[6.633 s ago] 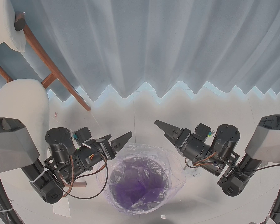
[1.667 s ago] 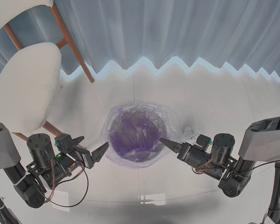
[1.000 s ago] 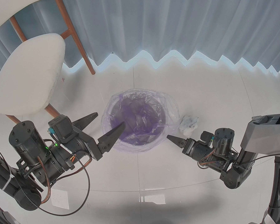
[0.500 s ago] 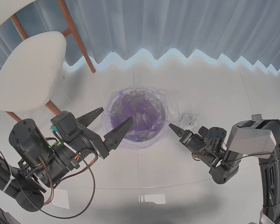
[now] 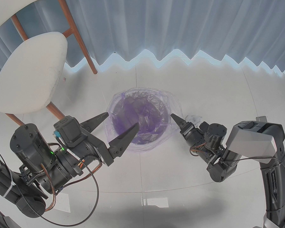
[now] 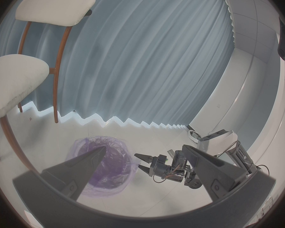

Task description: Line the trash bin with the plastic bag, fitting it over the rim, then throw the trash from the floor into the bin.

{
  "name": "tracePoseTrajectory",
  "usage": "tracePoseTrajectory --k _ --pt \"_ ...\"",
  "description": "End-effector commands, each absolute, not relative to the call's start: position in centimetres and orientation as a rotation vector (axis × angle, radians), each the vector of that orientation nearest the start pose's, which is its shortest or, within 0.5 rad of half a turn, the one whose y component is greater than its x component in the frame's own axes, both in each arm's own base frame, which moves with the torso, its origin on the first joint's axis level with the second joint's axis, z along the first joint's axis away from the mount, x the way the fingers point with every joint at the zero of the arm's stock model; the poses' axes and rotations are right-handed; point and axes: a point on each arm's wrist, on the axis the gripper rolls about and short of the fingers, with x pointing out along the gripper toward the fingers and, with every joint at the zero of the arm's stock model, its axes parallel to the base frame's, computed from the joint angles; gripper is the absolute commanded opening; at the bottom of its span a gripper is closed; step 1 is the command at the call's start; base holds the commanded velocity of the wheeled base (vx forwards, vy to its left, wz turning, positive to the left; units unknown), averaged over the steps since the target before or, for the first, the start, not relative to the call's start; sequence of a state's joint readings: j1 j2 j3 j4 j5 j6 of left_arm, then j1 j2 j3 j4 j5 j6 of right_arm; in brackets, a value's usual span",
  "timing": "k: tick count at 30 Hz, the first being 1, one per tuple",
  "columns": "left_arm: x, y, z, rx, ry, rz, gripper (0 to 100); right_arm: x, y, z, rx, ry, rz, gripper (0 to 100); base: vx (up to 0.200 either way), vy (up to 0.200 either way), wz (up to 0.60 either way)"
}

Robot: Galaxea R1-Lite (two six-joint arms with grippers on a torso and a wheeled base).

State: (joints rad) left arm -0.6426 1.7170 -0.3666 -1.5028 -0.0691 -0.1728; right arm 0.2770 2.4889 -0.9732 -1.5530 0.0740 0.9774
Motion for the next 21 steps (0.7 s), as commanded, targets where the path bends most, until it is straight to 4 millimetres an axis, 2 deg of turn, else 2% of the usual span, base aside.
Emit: tracePoseTrajectory --k 1,7,14,15,21 --pt "20.5 -15.6 15.7 -0.208 -0.081 -0.723 100 41.3 12.7 2.3 1.001 0.103 0.381 100 0.000 0.000 0.00" --pt "20.5 -15.6 15.6 -0.207 -0.079 -0.723 100 41.1 13.2 2.1 1.012 0.116 0.386 100 0.000 0.000 0.00" --pt "20.6 -15.6 15.4 -0.204 -0.072 -0.722 100 41.4 12.5 1.7 1.018 0.092 0.329 100 0.000 0.000 0.00" --pt "20.6 -15.6 15.4 -0.205 -0.072 -0.722 100 41.4 12.5 1.7 1.018 0.091 0.324 0 0.000 0.000 0.00" --pt "20.6 -15.7 15.4 -0.202 -0.071 -0.721 100 41.2 12.4 -0.2 1.005 0.129 0.287 0 0.000 0.000 0.00"
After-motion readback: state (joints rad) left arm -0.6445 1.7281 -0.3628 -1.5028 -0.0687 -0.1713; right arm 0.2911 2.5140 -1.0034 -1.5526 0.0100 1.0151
